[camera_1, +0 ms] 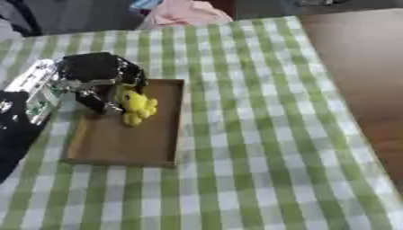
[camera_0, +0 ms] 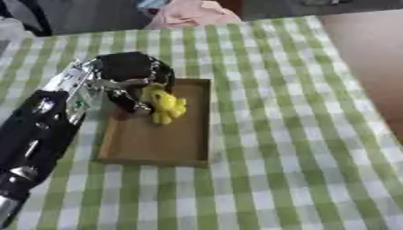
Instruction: Pick up objects on the table and place them in the box.
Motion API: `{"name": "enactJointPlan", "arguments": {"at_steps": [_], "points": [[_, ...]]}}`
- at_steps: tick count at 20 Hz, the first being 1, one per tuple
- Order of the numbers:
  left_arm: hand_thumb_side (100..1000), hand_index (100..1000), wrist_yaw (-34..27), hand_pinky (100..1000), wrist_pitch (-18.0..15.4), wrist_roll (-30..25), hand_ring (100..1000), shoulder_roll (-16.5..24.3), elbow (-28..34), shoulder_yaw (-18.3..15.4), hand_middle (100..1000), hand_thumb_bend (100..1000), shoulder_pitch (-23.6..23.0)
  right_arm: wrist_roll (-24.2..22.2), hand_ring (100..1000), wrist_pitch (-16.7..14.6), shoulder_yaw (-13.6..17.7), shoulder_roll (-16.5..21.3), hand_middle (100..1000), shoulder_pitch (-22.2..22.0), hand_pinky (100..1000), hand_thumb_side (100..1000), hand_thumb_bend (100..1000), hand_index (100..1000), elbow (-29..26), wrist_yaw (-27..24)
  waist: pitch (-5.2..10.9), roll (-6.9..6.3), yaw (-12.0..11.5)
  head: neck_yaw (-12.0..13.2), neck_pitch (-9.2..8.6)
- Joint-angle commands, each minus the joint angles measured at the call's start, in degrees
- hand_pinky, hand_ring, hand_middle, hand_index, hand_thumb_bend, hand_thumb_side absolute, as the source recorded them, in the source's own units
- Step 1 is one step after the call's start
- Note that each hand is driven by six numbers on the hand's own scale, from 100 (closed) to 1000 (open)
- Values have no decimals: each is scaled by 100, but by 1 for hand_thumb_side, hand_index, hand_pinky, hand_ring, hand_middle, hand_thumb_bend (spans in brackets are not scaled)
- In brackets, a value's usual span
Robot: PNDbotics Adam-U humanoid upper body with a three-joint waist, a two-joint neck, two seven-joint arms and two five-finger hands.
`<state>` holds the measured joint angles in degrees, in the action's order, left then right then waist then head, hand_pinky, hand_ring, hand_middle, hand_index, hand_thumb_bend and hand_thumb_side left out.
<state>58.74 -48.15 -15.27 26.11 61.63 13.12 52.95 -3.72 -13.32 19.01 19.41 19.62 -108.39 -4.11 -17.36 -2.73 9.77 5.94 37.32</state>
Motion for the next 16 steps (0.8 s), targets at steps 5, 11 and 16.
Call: {"name": "enactJointPlan", "arguments": {"at_steps": [5,11,16], "points": [[107,783,488,512,-376,-581,712,123,282,44,757,613,34,8,642,11,28,94,532,23,702,657,100,855,-95,5,97,26,-15,6,-7],[298,876,779,638,-381,-604,806,163,389,24,841,651,-21,10,643,14,30,94,532,16,703,657,100,855,-98,4,105,29,-27,7,-25],[318,883,661,636,-381,-571,811,216,474,-39,847,638,-30,26,643,11,32,109,532,13,703,657,100,855,-101,4,127,29,-41,6,-25]]}}
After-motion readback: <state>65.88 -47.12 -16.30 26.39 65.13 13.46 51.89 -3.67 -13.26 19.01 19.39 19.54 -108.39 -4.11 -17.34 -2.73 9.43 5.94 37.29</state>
